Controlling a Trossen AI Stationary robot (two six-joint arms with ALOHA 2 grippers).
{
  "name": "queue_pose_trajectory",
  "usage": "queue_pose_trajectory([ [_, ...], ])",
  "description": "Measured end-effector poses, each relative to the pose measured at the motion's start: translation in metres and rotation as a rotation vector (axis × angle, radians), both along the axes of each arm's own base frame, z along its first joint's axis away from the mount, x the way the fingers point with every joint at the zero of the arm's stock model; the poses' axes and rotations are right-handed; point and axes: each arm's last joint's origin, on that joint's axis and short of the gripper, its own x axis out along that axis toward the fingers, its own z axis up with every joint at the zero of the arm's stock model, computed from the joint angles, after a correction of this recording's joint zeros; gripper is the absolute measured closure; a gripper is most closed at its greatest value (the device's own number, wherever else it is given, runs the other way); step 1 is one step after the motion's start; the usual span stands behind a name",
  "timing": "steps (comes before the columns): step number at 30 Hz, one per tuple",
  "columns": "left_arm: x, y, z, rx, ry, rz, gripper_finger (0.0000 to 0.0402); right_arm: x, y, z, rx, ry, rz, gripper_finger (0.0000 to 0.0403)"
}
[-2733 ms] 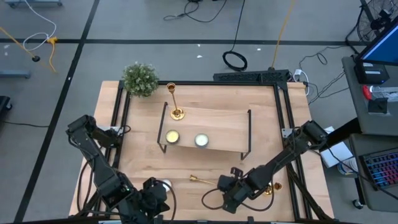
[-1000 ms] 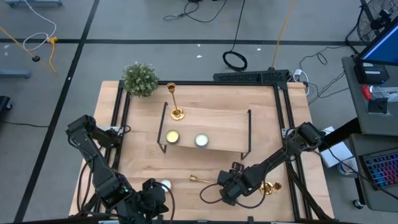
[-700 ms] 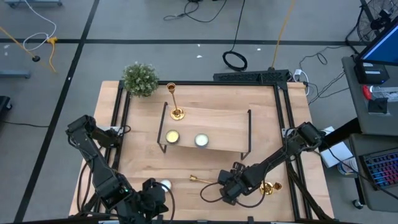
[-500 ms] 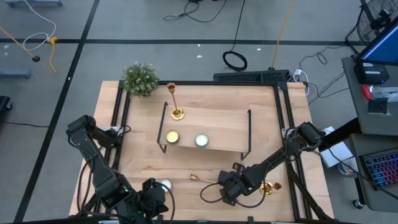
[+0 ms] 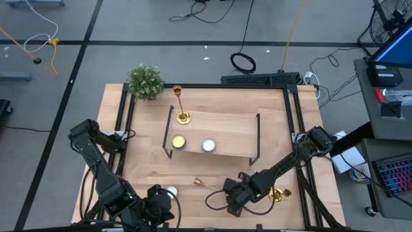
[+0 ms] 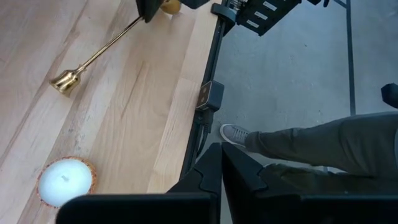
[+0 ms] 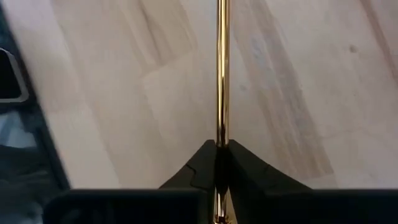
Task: Pick & Place candle stick holders
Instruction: Put the left gold candle holder on the shelf
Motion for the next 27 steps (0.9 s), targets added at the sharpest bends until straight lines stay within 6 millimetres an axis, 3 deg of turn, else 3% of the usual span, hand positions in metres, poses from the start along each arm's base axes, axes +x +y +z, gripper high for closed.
queue_pose_trajectory([
  [3, 0.000, 0.000, 0.000, 0.000, 0.000, 0.000, 0.0394, 0.001, 0.001, 0.007, 0.031, -0.038, -0.008, 0.0391],
  [8, 0.000, 0.001, 0.000, 0.004, -0.002, 0.018, 0.0391, 0.001, -0.001, 0.036, 0.073, -0.168, -0.030, 0.0389],
  [18, -0.006, 0.011, 0.017, 0.011, -0.093, 0.090, 0.0397, -0.009, -0.026, 0.127, 0.095, -0.605, -0.181, 0.0388],
  [23, -0.011, 0.024, 0.033, 0.062, -0.221, 0.196, 0.0382, -0.019, -0.039, 0.172, 0.091, -0.852, -0.255, 0.0388],
  [27, -0.008, 0.033, 0.045, 0.129, -0.387, 0.349, 0.0390, -0.026, -0.046, 0.196, 0.062, -0.993, -0.294, 0.0388],
])
